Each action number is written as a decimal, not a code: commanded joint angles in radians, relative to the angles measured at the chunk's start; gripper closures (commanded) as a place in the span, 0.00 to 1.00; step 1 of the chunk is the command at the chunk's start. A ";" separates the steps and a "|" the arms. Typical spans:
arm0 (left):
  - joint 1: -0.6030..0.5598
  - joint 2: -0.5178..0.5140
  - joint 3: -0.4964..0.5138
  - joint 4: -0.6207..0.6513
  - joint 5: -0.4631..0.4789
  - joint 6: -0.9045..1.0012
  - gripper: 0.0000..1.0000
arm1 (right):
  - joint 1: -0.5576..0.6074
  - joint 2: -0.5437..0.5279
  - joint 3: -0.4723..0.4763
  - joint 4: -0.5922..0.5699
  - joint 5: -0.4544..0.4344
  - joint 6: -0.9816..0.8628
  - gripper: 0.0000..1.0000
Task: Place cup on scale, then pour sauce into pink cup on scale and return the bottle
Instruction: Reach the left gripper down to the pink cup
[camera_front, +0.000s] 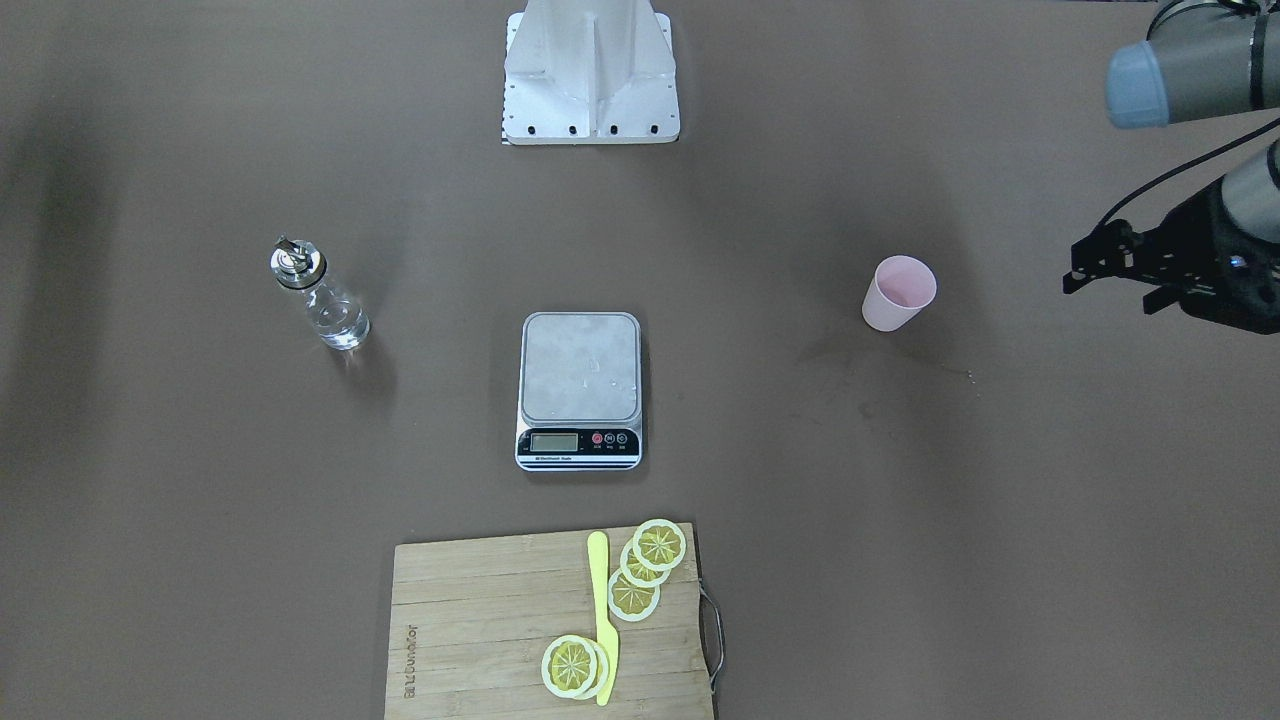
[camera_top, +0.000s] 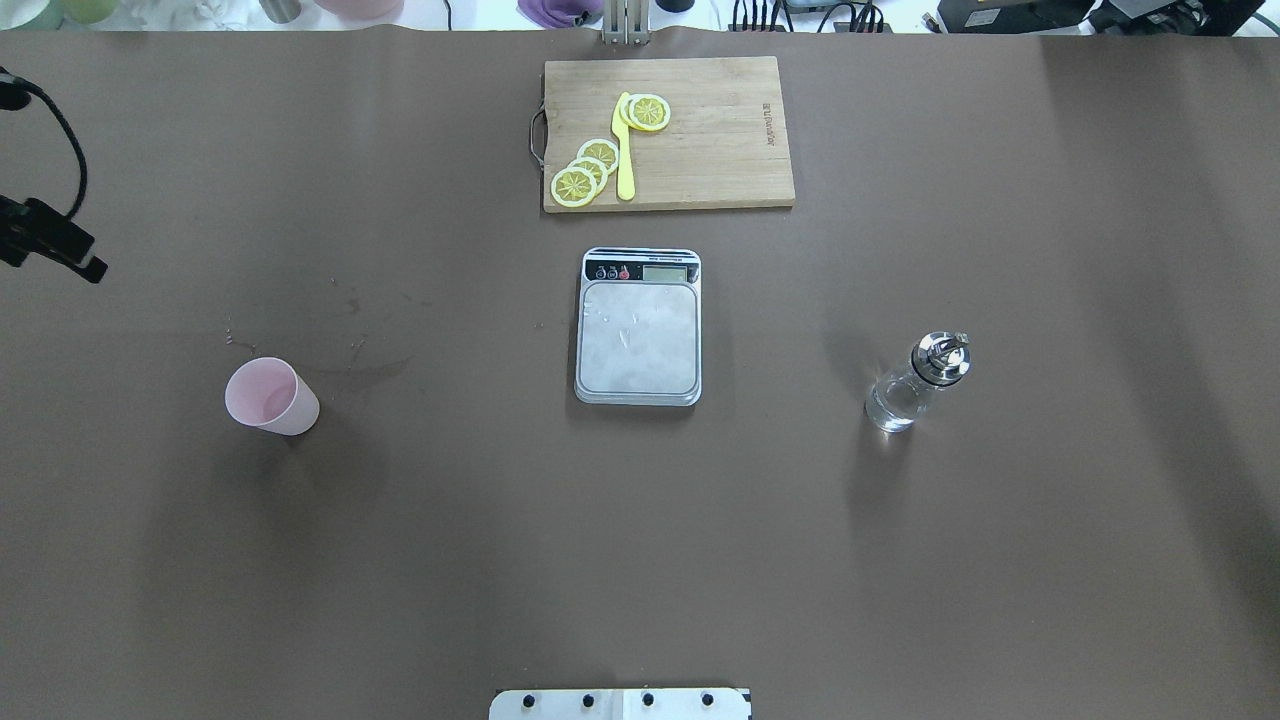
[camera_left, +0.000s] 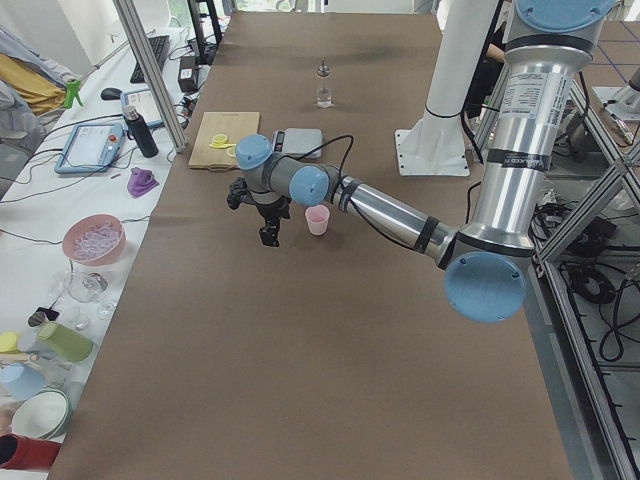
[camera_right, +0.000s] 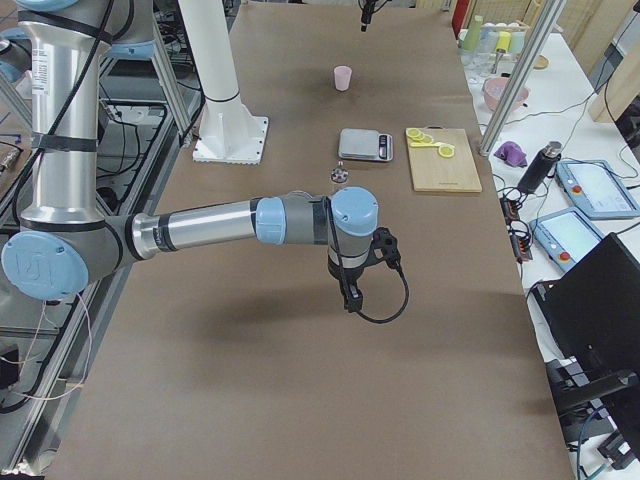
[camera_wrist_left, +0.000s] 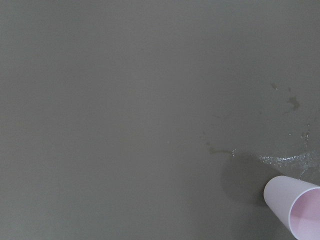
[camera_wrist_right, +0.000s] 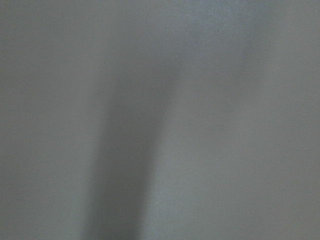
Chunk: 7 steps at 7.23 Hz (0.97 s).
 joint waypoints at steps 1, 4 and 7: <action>0.151 -0.073 -0.031 -0.052 0.100 -0.308 0.02 | -0.009 0.005 -0.009 0.023 0.003 -0.010 0.00; 0.245 -0.056 -0.020 -0.055 0.106 -0.350 0.04 | -0.017 -0.004 -0.032 0.082 0.015 -0.007 0.00; 0.273 -0.050 0.018 -0.059 0.103 -0.356 0.07 | -0.021 -0.004 -0.032 0.083 0.026 -0.007 0.00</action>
